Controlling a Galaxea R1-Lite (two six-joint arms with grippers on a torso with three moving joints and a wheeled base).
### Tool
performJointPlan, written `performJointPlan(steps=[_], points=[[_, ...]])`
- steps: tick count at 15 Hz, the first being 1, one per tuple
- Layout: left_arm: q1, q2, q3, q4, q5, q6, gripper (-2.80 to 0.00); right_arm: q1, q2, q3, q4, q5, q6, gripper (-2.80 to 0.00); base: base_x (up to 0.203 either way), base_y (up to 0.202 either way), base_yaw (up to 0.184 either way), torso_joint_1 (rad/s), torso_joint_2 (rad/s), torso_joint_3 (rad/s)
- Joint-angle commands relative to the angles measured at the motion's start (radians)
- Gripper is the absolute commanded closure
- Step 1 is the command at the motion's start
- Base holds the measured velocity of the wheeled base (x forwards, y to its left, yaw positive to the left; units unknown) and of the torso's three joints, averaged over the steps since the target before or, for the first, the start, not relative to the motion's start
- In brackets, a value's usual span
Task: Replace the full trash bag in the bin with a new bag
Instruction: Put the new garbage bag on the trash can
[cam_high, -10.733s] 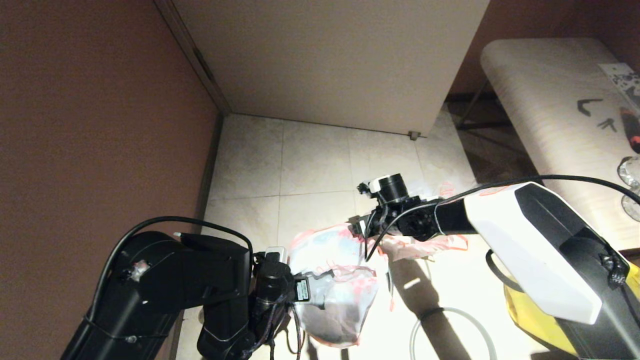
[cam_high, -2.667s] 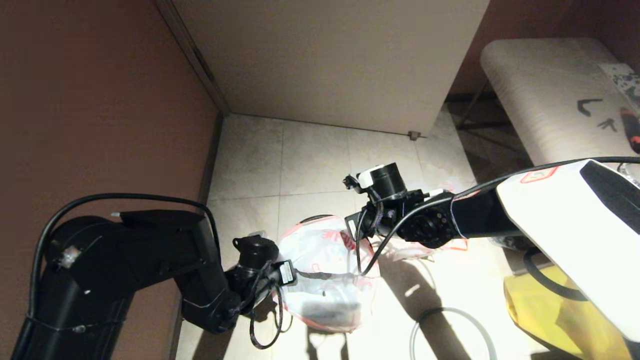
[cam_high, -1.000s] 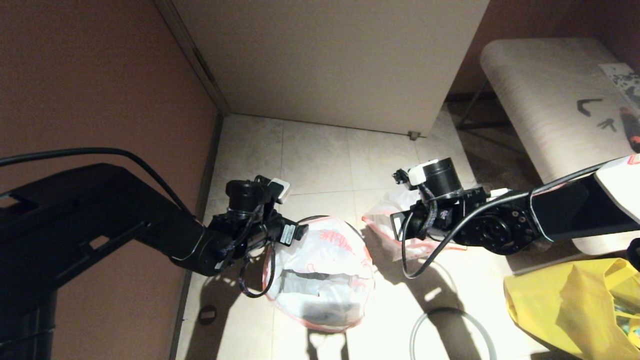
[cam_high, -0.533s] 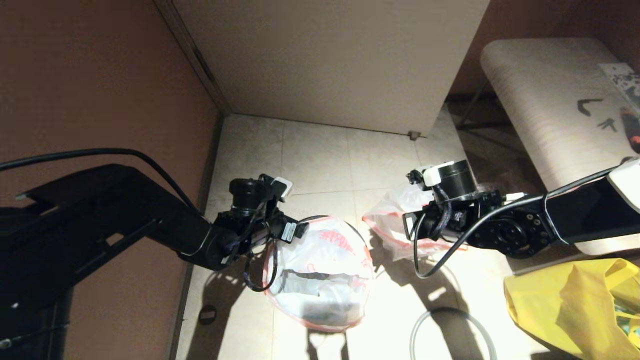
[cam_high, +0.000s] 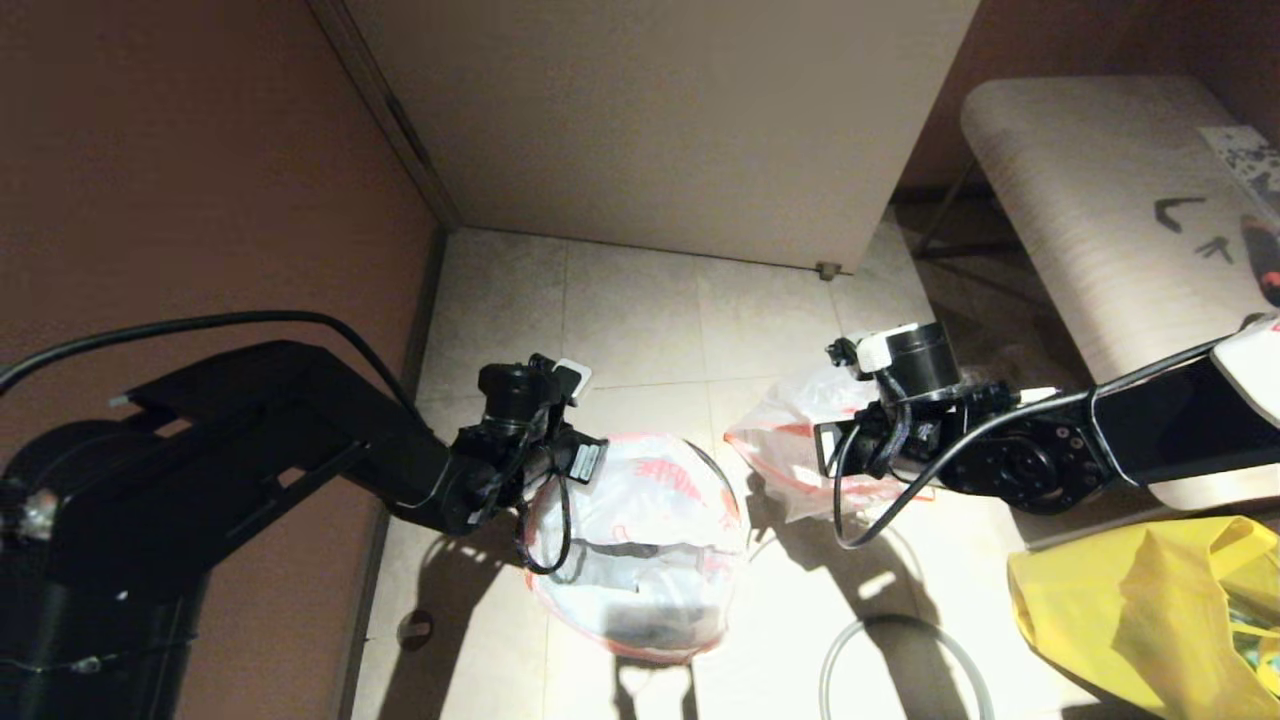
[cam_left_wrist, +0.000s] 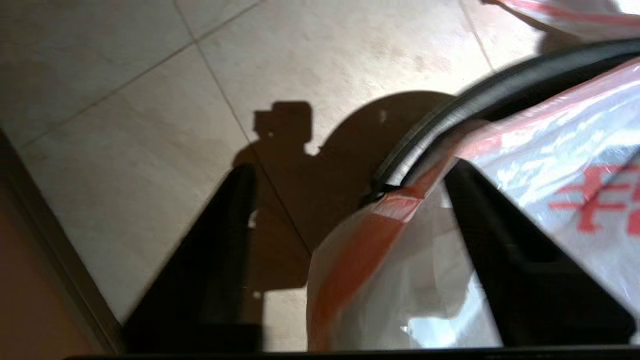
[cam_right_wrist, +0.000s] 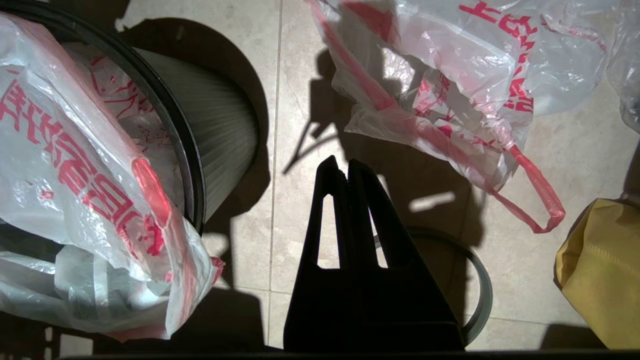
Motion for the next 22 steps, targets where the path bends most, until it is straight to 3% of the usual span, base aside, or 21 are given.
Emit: performJointPlan(steps=[1,6,9,12,20,21,22], points=[[0.000,0.024,-0.013,-0.003,0.004,0.001,0.00,-0.006,0.003,0.003,-0.003,0.002,0.001,0.00,0.000,0.000,0.000,0.000,0.00,0.000],[-0.004,0.034,-0.015,-0.004,0.005,-0.006,0.00,-0.007,-0.003,0.004,-0.003,0.003,0.007,0.00,0.000,0.000,0.000,0.000,0.00,0.000],[-0.014,0.063,-0.092,-0.007,0.024,-0.118,0.00,-0.007,-0.001,0.018,-0.004,0.006,0.020,0.00,0.000,0.000,0.000,0.000,0.00,0.000],[-0.015,0.143,-0.200,-0.009,0.078,-0.187,0.00,-0.008,0.019,0.038,-0.062,0.032,0.017,0.00,0.000,0.000,0.000,0.000,0.00,0.000],[-0.017,0.243,-0.218,-0.010,0.124,-0.200,0.00,-0.006,0.016,0.041,-0.064,0.031,0.013,0.00,0.000,0.000,0.000,0.000,0.00,0.000],[-0.018,0.227,-0.210,-0.010,0.124,-0.202,-2.80,-0.004,0.011,0.041,-0.063,0.030,0.012,0.00,0.000,0.000,0.000,0.000,0.00,0.000],[-0.018,0.200,-0.200,-0.010,0.123,-0.207,-2.80,-0.004,0.008,0.041,-0.061,0.029,0.012,0.00,0.000,0.000,0.000,0.000,0.00,0.000]])
